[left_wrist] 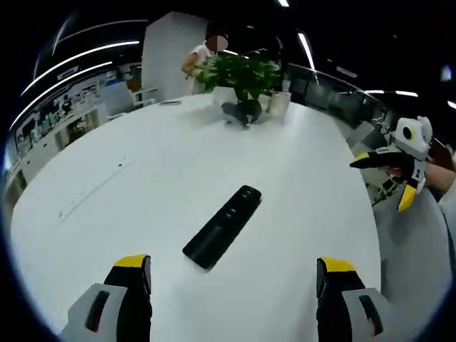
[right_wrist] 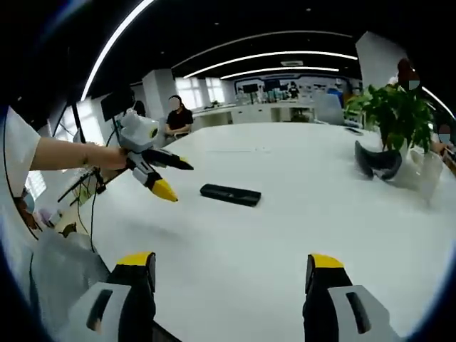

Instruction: Press the specified remote control buttons in sequence, fully releasing each button before pressing the next.

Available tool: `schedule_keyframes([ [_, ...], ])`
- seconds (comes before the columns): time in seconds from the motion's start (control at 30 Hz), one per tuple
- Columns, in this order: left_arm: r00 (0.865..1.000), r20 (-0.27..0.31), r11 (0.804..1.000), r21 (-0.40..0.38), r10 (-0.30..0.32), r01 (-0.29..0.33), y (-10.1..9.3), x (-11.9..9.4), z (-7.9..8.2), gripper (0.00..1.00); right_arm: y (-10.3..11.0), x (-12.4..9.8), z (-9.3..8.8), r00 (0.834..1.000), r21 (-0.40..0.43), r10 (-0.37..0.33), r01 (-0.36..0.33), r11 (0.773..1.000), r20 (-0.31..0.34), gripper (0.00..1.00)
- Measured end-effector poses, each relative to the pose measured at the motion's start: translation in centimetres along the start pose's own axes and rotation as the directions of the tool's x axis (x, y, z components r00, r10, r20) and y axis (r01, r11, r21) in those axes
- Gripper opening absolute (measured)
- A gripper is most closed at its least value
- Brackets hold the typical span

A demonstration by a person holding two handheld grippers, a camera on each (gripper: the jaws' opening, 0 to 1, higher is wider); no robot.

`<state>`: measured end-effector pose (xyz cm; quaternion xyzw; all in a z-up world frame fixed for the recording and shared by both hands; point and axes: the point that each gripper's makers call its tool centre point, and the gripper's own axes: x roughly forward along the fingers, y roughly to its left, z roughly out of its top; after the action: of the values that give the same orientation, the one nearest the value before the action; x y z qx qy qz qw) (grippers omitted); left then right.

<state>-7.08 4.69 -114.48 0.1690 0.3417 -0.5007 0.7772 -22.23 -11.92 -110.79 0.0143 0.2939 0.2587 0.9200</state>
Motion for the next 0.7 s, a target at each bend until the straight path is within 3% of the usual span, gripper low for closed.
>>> schedule_keyframes([
  [0.1, 0.997, -0.075, 0.996, 0.092, -0.013, 0.020, 0.7, 0.8, -0.1, 0.99, -0.6, 0.1, 0.0, 1.000, 0.005, -0.008, 0.008, 1.000, 0.003, 0.81],
  [0.27, 0.991, -0.132, 0.987, 0.149, -0.039, 0.058, 1.2, 2.3, 0.4, 0.99, -1.4, 0.4, 0.1, 1.000, 0.042, -0.017, 0.016, 0.999, 0.011, 0.81],
  [0.43, 0.973, -0.223, 0.954, 0.277, -0.052, 0.115, 1.6, 4.1, 1.0, 0.99, -1.7, 0.2, 0.0, 1.000, 0.031, -0.025, 0.025, 0.999, -0.005, 0.81],
  [0.7, 0.948, -0.313, 0.922, 0.346, -0.059, 0.172, 2.3, 6.4, 1.9, 0.99, -2.4, -0.8, -0.2, 0.999, 0.040, -0.044, 0.044, 0.998, -0.008, 0.79],
])
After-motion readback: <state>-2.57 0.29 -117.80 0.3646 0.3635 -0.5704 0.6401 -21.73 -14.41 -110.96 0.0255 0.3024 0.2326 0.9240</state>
